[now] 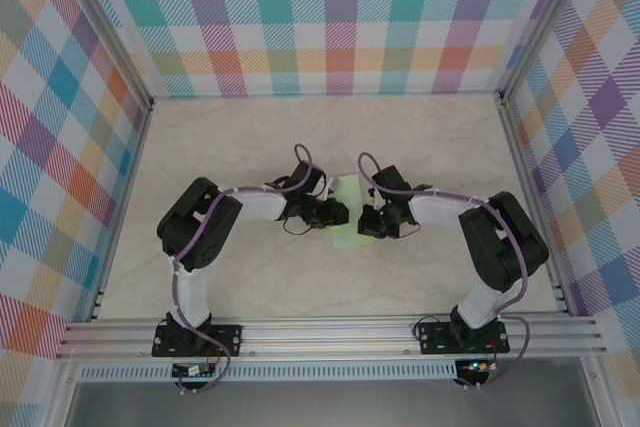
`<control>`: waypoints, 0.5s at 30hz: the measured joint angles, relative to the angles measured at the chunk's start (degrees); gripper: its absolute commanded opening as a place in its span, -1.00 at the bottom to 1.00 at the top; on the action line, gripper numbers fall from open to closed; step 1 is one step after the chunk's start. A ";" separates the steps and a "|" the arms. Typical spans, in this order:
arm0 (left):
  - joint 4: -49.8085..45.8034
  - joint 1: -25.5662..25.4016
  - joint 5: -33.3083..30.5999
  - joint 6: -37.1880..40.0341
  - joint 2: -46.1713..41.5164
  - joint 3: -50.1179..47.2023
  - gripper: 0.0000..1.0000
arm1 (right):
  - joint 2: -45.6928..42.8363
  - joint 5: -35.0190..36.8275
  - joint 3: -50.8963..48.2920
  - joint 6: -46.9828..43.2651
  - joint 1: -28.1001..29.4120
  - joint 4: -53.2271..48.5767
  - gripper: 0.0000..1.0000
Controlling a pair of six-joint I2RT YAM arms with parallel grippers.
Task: Fold a paper plane with a square sheet of paper (fold left side to right side)
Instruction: First fold the square sheet of paper in half at the center of the table.
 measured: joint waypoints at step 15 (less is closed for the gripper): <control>1.31 0.17 0.00 -3.21 0.90 4.46 -0.41 | 0.96 1.86 2.21 -2.56 0.37 -3.37 -0.79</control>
